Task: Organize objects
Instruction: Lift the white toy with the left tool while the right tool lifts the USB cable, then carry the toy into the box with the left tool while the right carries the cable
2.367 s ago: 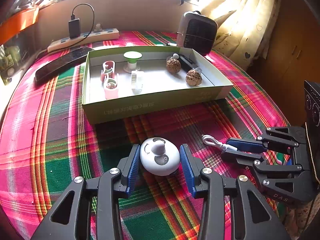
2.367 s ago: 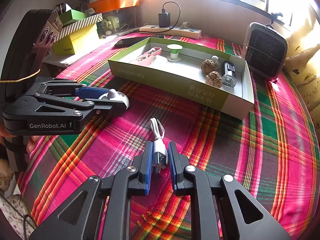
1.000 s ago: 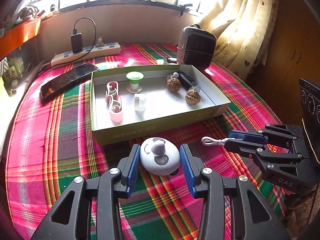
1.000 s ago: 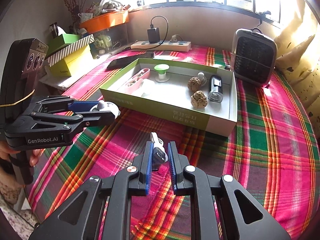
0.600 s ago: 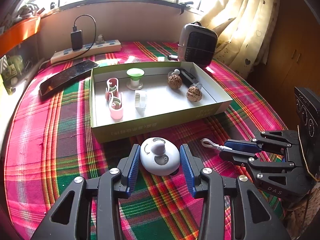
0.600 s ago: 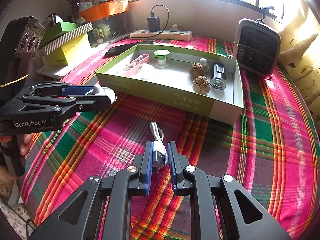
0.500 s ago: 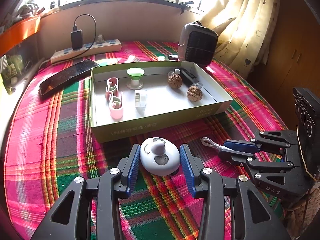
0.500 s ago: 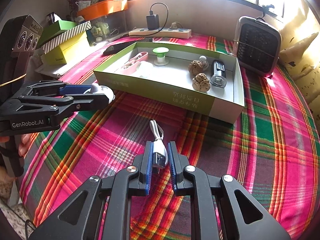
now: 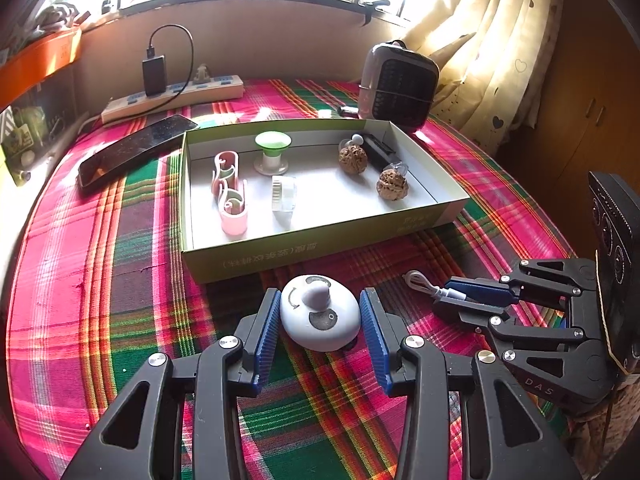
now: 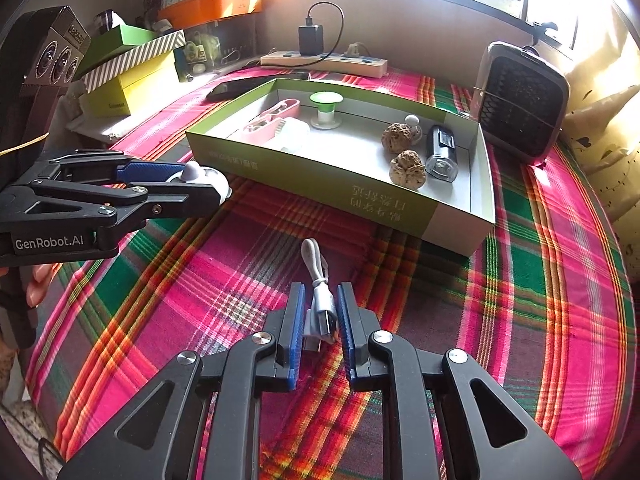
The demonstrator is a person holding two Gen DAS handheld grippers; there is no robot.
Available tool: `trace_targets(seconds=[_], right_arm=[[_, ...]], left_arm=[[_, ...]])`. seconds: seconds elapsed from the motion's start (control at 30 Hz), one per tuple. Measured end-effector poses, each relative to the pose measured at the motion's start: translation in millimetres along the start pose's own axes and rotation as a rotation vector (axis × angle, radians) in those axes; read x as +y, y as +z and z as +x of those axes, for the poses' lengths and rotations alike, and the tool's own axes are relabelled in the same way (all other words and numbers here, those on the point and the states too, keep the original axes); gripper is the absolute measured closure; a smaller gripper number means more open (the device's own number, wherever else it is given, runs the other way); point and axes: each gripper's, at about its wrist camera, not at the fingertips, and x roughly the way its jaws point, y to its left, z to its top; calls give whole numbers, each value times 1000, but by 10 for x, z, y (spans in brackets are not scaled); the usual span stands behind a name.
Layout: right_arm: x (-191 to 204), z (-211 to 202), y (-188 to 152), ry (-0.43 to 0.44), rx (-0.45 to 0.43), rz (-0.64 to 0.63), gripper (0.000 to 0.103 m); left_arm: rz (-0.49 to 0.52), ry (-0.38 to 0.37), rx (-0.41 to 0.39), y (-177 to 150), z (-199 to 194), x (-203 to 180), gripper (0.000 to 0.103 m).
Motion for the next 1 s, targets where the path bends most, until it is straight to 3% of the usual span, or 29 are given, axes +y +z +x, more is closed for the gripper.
trace_targets(seconds=[0.37, 1.0], right_arm=[[-79, -113, 68, 32, -37, 48, 88], [-268, -125, 591, 19, -113, 78, 88]], left_arm=[[3, 2, -9, 55, -29, -1, 64], [12, 20, -32, 358, 10, 39, 64]])
